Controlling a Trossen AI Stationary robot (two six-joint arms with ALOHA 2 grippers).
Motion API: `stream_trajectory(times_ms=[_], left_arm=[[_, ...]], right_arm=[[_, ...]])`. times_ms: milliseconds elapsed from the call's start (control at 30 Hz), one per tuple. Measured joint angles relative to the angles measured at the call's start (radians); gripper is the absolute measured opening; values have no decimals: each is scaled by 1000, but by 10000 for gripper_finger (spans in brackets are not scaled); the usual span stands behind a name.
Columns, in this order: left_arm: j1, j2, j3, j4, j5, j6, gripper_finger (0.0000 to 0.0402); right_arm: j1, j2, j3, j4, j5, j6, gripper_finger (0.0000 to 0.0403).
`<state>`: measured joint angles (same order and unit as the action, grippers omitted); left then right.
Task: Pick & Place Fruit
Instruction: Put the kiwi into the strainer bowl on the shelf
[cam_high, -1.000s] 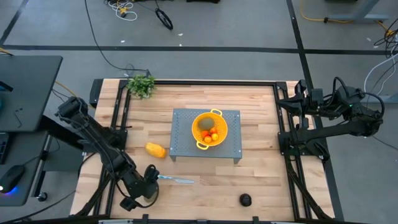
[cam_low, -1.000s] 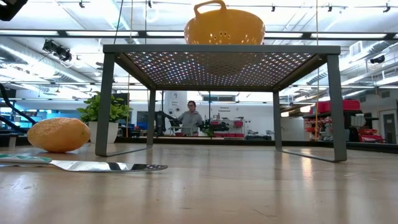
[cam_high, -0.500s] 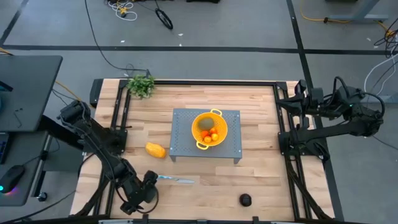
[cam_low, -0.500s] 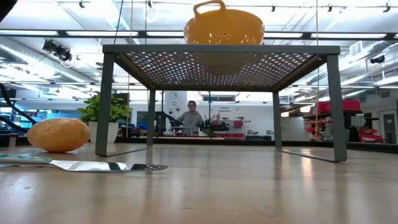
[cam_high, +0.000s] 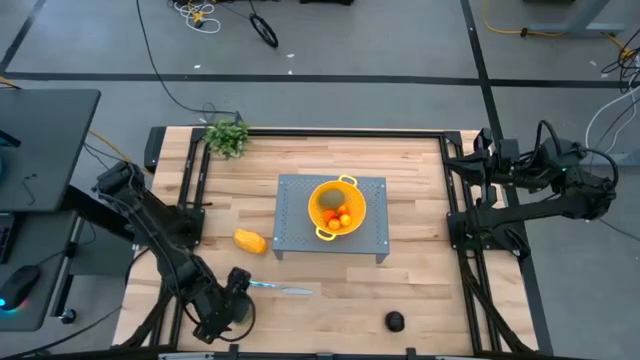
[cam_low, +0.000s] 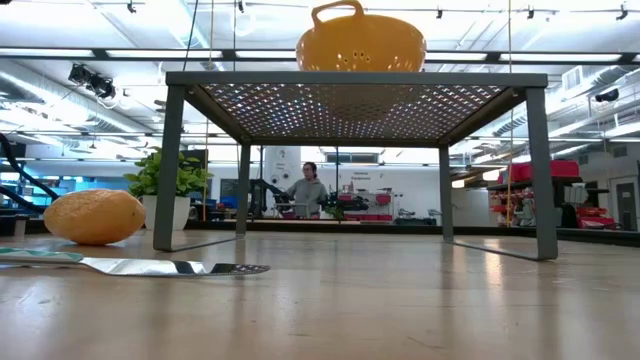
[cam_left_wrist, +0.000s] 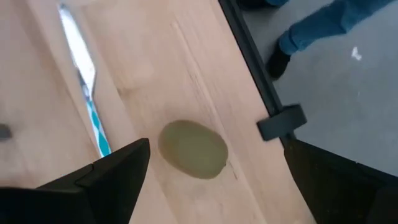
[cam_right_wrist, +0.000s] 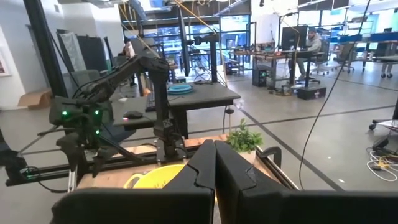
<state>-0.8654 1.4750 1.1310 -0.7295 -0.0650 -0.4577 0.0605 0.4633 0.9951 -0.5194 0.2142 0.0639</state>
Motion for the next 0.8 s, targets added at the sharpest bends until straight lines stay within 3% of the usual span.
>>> stream_trajectory(times_ms=[500, 800], left_arm=[[2, 5, 64, -78, -48, -168, 380], [3, 201, 225, -201, -1, -247, 380]], right_arm=[[0, 0, 0, 0, -5, 0, 2], [0, 0, 0, 0, -6, 0, 2]])
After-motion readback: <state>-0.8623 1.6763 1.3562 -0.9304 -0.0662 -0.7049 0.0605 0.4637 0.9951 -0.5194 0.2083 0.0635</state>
